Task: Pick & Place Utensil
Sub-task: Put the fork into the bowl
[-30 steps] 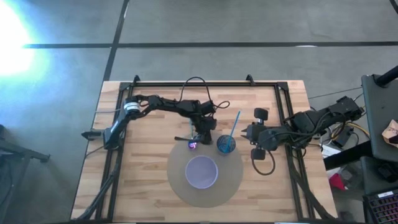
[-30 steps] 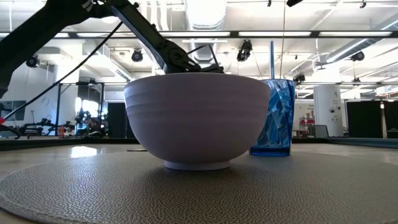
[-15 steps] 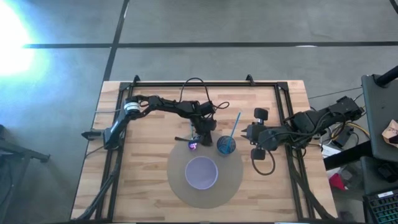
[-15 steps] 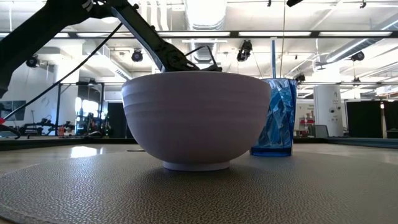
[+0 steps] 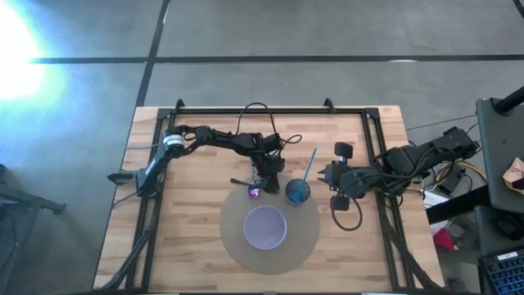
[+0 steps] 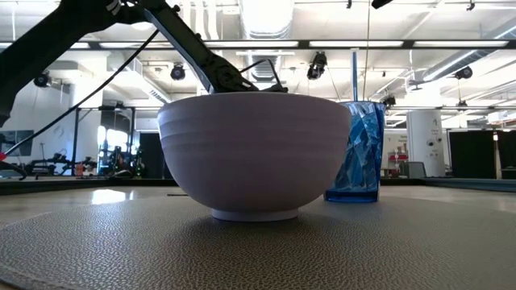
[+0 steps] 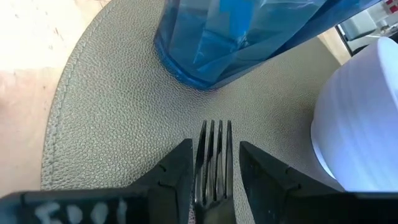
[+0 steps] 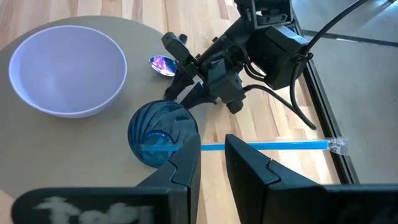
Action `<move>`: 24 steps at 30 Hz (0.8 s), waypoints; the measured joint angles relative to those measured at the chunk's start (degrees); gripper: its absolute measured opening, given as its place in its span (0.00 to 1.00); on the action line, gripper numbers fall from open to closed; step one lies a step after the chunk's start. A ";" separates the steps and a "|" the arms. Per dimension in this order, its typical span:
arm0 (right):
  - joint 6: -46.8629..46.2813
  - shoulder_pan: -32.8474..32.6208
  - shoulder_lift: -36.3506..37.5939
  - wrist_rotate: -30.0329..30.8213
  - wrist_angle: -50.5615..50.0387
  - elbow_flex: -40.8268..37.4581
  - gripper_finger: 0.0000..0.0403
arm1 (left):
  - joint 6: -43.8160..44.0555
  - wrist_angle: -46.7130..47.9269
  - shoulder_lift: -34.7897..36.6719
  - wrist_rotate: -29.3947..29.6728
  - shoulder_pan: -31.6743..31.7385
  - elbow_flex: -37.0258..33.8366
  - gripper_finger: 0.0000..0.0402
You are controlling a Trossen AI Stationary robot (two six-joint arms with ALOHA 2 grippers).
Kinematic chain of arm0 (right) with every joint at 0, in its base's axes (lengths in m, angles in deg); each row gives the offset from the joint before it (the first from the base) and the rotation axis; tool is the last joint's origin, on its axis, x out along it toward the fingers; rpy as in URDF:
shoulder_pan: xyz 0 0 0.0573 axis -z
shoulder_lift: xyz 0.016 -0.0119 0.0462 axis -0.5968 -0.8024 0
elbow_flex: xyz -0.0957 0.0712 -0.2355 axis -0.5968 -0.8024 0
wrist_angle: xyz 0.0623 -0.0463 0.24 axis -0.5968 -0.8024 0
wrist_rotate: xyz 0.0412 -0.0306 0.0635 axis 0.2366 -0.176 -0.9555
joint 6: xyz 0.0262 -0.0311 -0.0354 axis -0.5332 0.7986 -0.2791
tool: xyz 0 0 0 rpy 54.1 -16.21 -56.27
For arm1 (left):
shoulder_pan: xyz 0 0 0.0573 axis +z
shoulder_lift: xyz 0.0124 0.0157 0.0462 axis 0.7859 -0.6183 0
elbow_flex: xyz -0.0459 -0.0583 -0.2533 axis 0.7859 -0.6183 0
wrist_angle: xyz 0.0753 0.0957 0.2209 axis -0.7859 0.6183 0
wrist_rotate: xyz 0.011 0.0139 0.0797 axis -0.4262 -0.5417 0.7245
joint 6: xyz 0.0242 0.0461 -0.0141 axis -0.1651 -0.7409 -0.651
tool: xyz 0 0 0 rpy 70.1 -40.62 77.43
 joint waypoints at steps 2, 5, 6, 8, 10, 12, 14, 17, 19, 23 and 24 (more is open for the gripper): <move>0.00 0.00 0.00 0.00 0.00 0.00 0.17 | -0.03 0.12 0.00 0.00 0.00 0.00 0.30; -0.02 0.00 0.00 0.00 0.00 0.00 0.17 | -0.07 0.25 0.00 0.13 -0.02 0.00 0.27; 0.00 0.00 0.00 0.00 0.00 0.00 0.17 | -0.09 0.24 0.00 0.15 -0.04 0.00 0.25; 0.00 0.00 0.00 0.00 0.00 0.00 0.17 | -0.11 0.22 0.00 0.15 -0.04 0.00 0.22; 0.00 0.00 0.00 0.00 0.00 0.00 0.17 | -0.10 0.24 0.00 0.17 -0.04 0.00 0.17; 0.00 0.00 0.00 0.00 0.00 0.00 0.17 | -0.09 0.24 0.00 0.17 -0.04 0.00 0.12; 0.00 0.00 0.00 0.00 -0.01 0.00 0.17 | -0.09 0.24 0.00 0.17 -0.04 0.00 0.07; 0.07 0.00 0.00 0.02 -0.02 0.00 0.17 | -0.09 0.24 0.00 0.17 -0.04 0.00 0.01; 0.18 0.00 0.00 0.01 -0.03 0.00 0.17 | -0.22 0.24 0.00 0.17 -0.02 0.00 0.01; 0.16 0.00 0.00 0.02 -0.04 0.00 0.17 | -1.09 0.30 0.00 0.17 -0.02 0.00 0.00; 0.12 0.00 0.00 0.02 -0.07 0.00 0.17 | -1.13 0.43 0.00 0.17 -0.02 -0.01 0.00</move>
